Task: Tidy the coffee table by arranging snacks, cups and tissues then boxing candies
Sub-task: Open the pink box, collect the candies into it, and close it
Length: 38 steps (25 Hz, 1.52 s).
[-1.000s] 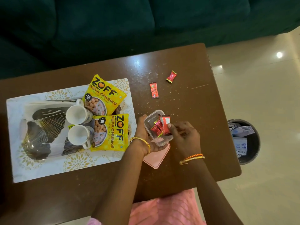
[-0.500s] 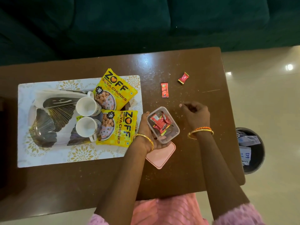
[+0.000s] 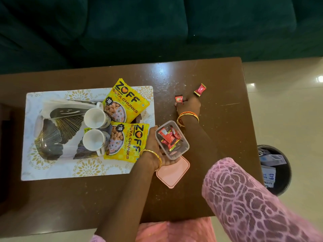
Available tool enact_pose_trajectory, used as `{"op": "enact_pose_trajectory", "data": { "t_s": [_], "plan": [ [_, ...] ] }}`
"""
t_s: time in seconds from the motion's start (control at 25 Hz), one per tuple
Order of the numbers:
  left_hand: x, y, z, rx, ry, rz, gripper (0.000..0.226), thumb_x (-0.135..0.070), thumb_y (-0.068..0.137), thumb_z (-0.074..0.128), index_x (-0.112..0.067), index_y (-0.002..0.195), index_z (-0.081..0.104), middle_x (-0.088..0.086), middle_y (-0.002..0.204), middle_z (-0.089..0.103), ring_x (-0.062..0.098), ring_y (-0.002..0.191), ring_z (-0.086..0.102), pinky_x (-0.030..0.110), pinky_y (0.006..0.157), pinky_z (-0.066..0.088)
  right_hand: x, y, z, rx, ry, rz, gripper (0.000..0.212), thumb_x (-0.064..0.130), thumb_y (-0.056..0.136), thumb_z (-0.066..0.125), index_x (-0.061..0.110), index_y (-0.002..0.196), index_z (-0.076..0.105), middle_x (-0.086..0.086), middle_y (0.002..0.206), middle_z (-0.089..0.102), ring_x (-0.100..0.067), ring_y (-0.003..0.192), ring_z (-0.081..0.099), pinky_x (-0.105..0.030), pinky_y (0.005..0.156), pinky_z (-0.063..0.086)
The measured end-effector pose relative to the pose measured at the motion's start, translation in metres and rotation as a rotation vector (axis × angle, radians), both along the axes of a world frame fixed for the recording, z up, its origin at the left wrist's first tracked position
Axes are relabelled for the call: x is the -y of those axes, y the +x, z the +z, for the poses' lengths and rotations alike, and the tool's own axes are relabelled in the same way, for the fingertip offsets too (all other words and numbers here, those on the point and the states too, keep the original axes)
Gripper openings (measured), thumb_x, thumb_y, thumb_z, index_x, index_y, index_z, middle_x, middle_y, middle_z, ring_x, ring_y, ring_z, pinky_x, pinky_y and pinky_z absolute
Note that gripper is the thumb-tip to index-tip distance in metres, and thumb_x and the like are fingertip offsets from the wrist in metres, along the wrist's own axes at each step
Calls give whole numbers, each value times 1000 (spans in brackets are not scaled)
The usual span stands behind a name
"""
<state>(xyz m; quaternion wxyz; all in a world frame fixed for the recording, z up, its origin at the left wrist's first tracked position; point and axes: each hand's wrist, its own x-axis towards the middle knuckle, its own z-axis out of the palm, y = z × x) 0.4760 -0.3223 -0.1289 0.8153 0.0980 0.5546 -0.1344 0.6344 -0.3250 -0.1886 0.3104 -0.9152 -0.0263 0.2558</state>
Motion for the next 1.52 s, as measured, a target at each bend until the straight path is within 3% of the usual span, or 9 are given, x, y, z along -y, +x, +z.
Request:
{"op": "enact_pose_trajectory", "data": {
  "t_s": [0.12,0.28,0.4,0.64,0.72,0.96,1.12,1.36,1.52],
  "plan": [
    [-1,-1,-1,3,-14,4,67,-69,83,31,-18,122,51,15,107,60,30,95,58,45,70,52,13,9,4,-136,88,-42,16,17,76,75,9,79,61,-14,95,69,-21,77,63,-35,72,55],
    [0,-1,-3,24,-35,12,70,-70,82,30,-17,121,54,15,108,61,31,95,59,44,73,52,44,9,35,-318,311,-174,30,19,77,74,-1,97,64,-12,87,63,-21,75,60,-28,59,52],
    [0,-1,-6,13,-22,12,73,-71,81,30,-17,125,53,16,111,61,31,97,59,43,70,53,76,-13,62,-250,358,-110,20,19,78,73,7,93,70,0,71,66,1,52,60,-10,43,45],
    [2,4,-6,-31,-28,46,75,-70,79,37,-14,125,56,18,123,59,32,105,57,47,78,50,111,-74,81,-113,160,256,22,16,89,59,9,108,68,1,95,67,-1,75,57,-6,59,46],
    [3,5,-7,-38,-41,52,75,-71,78,38,-14,123,57,18,120,60,33,107,57,49,80,49,112,-89,79,-60,174,336,22,18,86,63,12,106,69,-2,97,70,-8,78,59,-19,67,53],
    [6,5,-8,-9,-65,38,76,-72,78,34,-15,122,56,18,116,61,32,99,59,46,75,51,113,-59,65,32,166,94,13,12,86,62,13,94,72,0,83,68,1,69,55,-8,61,40],
    [5,6,-11,12,-79,39,77,-72,79,32,-15,125,55,19,120,59,33,101,59,47,76,51,95,-7,55,115,135,-42,14,19,83,66,7,88,71,-7,78,67,-10,63,56,-23,65,46],
    [5,11,-10,38,-81,43,74,-70,81,31,-16,127,53,18,123,58,34,104,57,48,79,48,39,61,22,209,41,132,40,16,79,66,11,118,58,-19,124,46,-35,109,53,-38,96,46],
    [7,12,-11,27,-64,43,75,-70,82,31,-17,131,51,19,133,52,36,115,51,51,84,46,34,48,-2,289,-30,246,40,23,79,69,10,115,59,-19,120,45,-35,112,46,-40,95,45]
  ]
}}
